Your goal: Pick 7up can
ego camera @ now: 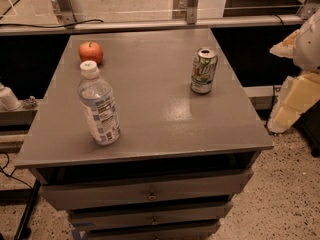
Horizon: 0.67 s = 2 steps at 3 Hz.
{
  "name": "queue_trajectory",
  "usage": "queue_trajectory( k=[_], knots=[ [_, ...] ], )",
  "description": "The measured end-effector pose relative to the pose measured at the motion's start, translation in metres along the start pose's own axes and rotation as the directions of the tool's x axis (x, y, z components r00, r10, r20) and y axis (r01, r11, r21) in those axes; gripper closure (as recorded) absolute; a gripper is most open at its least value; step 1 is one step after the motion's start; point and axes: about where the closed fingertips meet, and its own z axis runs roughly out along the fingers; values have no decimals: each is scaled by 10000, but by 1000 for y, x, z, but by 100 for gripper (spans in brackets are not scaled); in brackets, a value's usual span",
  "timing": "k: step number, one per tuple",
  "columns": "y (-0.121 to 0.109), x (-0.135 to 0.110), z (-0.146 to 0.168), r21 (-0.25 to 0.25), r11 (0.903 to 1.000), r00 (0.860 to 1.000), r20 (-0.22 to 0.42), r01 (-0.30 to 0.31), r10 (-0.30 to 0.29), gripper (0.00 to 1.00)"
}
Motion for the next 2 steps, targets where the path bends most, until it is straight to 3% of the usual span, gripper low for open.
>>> queue_trajectory(
  k=[1, 2],
  knots=[
    [-22, 5, 26, 362, 9981, 9905, 1297, -499, 449, 0],
    [-45, 6, 56, 412, 9919, 9569, 2707, -1204, 1050, 0]
  ],
)
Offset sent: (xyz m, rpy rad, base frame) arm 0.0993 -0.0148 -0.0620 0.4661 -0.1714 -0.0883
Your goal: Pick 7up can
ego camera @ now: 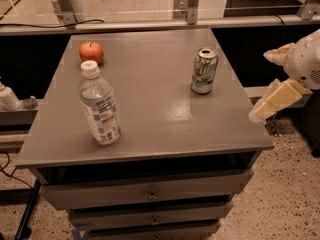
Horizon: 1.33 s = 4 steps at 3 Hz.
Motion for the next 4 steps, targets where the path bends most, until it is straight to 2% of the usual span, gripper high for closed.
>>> queue_trajectory(
  k=[1, 2, 3, 4],
  knots=[
    [-14, -1, 29, 36, 9979, 9896, 1286, -651, 641, 0],
    [-26, -11, 60, -212, 9908, 9562, 2600, -1334, 1343, 0],
    [-31, -23, 92, -739, 9807, 9033, 3817, -1812, 1957, 0],
    [-39, -34, 119, -1160, 9734, 8456, 4822, -1975, 2290, 0]
  ],
)
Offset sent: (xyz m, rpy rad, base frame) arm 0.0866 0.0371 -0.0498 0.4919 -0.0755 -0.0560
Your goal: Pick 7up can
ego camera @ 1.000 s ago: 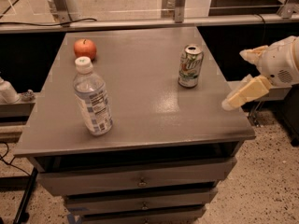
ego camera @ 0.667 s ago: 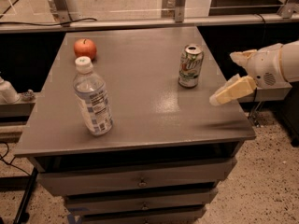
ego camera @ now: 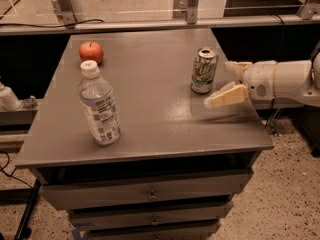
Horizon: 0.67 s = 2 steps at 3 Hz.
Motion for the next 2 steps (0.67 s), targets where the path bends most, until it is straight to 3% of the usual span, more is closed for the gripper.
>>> queue_trajectory(
  k=[1, 2],
  knots=[
    [-8, -9, 27, -313, 9995, 9945, 1046, -59, 91, 0],
    [-15, -20, 46, -469, 9988, 9834, 1811, 158, -70, 19]
  ],
)
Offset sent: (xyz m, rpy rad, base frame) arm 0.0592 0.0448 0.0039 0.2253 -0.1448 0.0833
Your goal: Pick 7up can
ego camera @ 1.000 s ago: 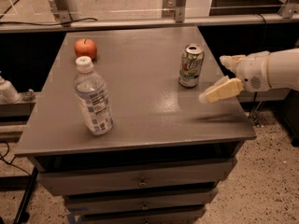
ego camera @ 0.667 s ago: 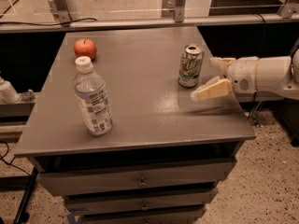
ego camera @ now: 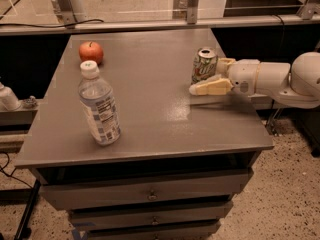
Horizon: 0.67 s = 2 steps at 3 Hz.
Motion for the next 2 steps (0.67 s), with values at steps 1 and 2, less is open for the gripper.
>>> queue_trajectory(
  k=[1, 2],
  knots=[
    [-5, -6, 6, -55, 9996, 9990, 354, 285, -283, 42],
    [-7, -10, 8, -133, 9988, 9975, 525, 470, -462, 65]
  ],
)
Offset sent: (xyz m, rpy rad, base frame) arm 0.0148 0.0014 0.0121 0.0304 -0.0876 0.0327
